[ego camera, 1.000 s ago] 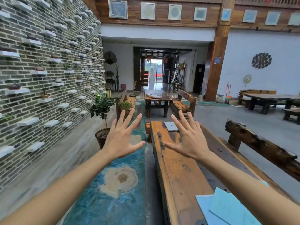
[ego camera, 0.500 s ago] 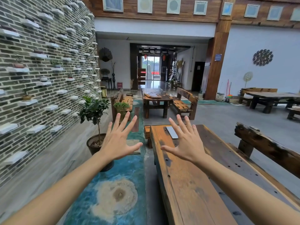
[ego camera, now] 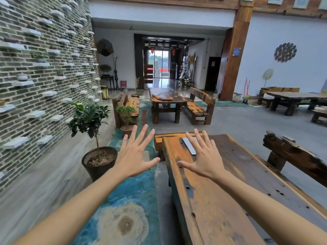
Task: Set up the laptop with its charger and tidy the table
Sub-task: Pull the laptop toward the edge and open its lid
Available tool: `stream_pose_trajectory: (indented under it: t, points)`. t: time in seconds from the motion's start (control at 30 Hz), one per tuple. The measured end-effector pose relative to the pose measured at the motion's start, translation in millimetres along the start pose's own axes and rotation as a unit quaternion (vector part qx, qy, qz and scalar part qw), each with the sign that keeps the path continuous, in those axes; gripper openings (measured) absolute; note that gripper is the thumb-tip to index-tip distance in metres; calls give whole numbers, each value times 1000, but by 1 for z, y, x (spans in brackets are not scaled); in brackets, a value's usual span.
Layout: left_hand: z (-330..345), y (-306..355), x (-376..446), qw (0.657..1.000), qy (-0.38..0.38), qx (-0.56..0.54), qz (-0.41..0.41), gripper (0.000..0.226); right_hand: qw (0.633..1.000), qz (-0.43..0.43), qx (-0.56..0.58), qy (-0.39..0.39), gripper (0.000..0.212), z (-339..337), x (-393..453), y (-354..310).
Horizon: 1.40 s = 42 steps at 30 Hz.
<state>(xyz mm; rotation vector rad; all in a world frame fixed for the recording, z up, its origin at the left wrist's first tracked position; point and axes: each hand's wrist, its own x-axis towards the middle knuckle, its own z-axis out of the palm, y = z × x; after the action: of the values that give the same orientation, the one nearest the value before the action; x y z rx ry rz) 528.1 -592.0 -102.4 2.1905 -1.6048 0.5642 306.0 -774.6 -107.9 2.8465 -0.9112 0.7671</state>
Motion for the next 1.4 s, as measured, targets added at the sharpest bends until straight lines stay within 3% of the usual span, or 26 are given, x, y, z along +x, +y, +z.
stream_pose_trajectory:
  t: [0.33,0.7,0.93,1.17,1.4]
  points:
    - [126,-69,157,999,-43,-15,5,93,999,27,35,16,112,113,149,89]
    - [277,-133,277,989,-121,-83,-16,89,991,110,46,-67,113,249,238,161]
    - [386,-186,361,977,-176,-121,26,89,981,163,25,-97,113,342,310,191]
    - [490,-227,452,957,-223,-177,52,89,946,282,38,-153,110,417,377,202]
    - [579,-237,522,924,-312,-206,84,90,892,409,88,-170,112,479,388,228]
